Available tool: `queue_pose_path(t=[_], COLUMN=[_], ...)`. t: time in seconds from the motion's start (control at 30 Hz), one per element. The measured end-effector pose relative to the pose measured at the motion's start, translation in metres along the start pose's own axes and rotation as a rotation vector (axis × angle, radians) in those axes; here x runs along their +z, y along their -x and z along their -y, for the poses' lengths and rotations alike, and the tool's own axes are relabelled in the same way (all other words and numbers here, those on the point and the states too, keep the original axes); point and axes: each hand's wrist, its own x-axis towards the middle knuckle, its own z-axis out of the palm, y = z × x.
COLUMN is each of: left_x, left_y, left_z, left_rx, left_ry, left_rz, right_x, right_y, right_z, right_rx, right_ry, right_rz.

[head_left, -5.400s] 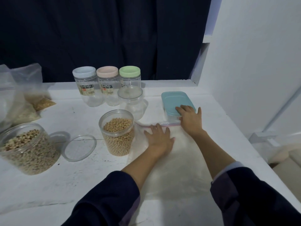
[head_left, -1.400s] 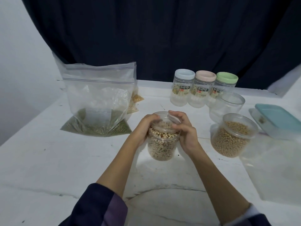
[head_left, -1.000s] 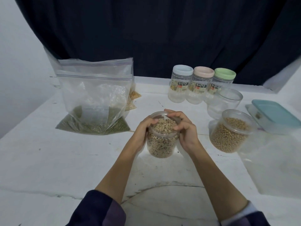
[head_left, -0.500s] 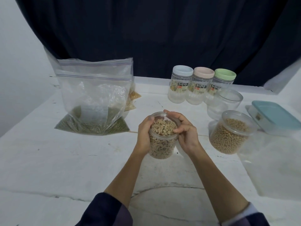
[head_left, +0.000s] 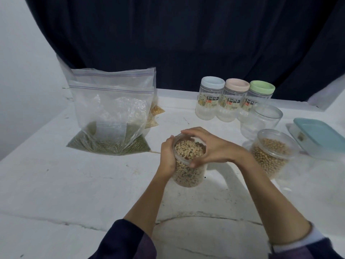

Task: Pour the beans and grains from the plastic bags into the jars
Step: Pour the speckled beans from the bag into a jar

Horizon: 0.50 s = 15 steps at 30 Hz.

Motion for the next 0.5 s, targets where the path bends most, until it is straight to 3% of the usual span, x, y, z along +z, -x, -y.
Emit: queue_pose_path(t=[0.13,0.27,0.37,0.5], left_x=[0.003,0.013,0.015,0.016], left_y=[0.0,0.003,0.002,0.0], left_z=[0.001,0.008,0.013,0.012], left_rx=[0.002,-0.026,-0.071,-0.098], left_ry=[0.066,0.149,0.175,0.155], left_rz=[-0.054,-0.138,-0.154,-0.262], right_x=[0.019,0.051,0.055,0.009], right_y=[-0.001,-0.002,-0.001,0.011], right_z=[0.009,0.028,0.041,0.043], right_rx=[0.076,0.366,0.47,0.52], right_ry=[0.096,0.192,0.334,0.494], right_rz=[-0.222,-0.623,-0.611,-0.574])
